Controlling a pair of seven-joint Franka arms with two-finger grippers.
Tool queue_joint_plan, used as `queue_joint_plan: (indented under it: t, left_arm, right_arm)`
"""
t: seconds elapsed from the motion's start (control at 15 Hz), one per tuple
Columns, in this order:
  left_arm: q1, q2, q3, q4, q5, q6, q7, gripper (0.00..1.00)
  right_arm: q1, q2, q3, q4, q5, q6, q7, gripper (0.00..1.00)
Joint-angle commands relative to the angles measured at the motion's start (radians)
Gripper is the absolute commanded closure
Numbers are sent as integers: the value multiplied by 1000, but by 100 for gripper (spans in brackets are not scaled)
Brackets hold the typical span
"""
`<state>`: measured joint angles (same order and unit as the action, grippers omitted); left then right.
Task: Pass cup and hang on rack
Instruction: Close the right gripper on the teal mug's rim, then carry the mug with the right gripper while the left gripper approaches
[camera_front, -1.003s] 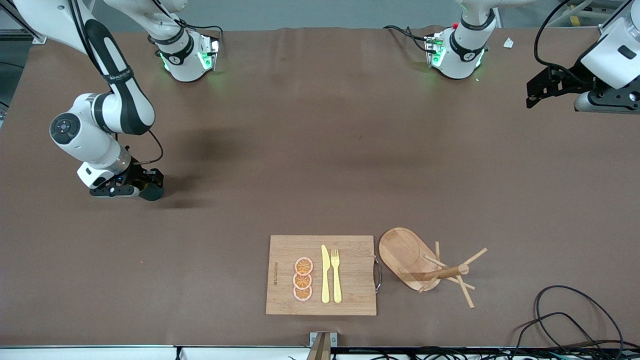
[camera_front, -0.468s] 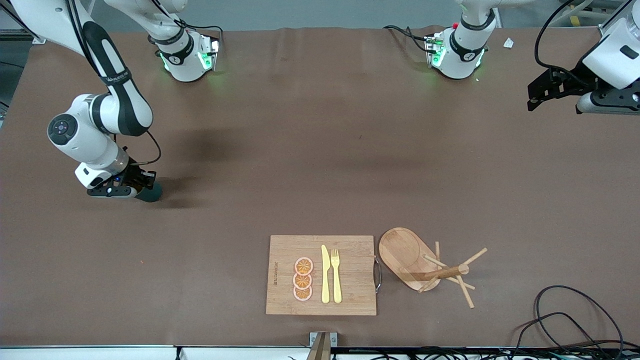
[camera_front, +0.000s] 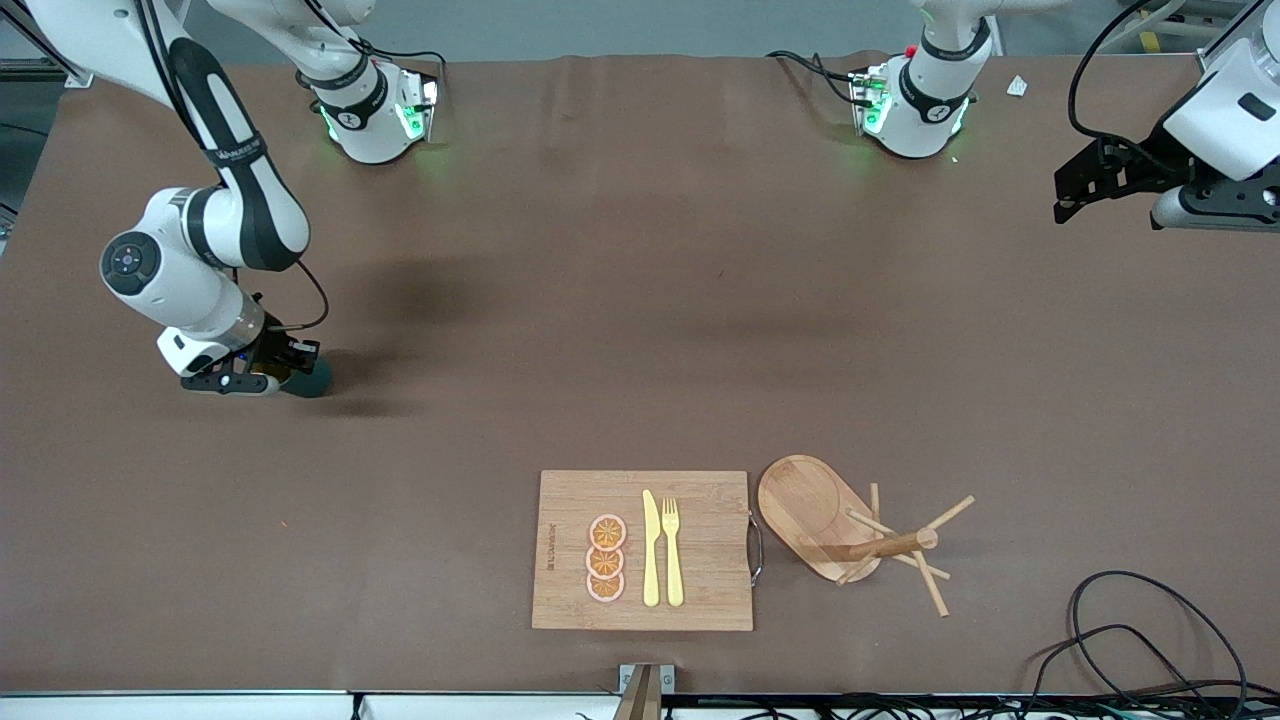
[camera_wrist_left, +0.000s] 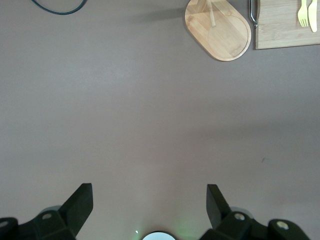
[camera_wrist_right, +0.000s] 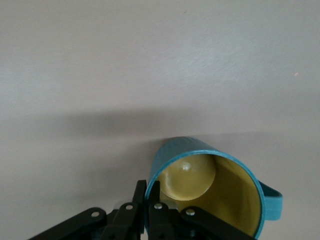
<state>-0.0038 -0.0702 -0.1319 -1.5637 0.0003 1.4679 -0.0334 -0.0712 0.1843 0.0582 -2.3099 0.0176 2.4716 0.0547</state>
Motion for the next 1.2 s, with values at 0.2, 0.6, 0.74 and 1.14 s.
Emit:
queue_joint_plan:
  t: [0.2,0.6,0.74,1.14]
  left_arm:
    - [-7,24,-40,21,21,5,-58,0]
    - [-8,90,-144,24,23,61,-207,0]
    - [-10,112,-166,24,21,68,-247,0]
    - [-24,202,-212,43,18,69,-293,0]
  right_arm:
    - [217,-144,6,58,9,-215,405,100]
    - [487,-134,8,85,51,-157,928,100]
    - [588,-86,5,119,91,-125,1058,100]
    - [809,156,-1,361,41,-111,1492,100]
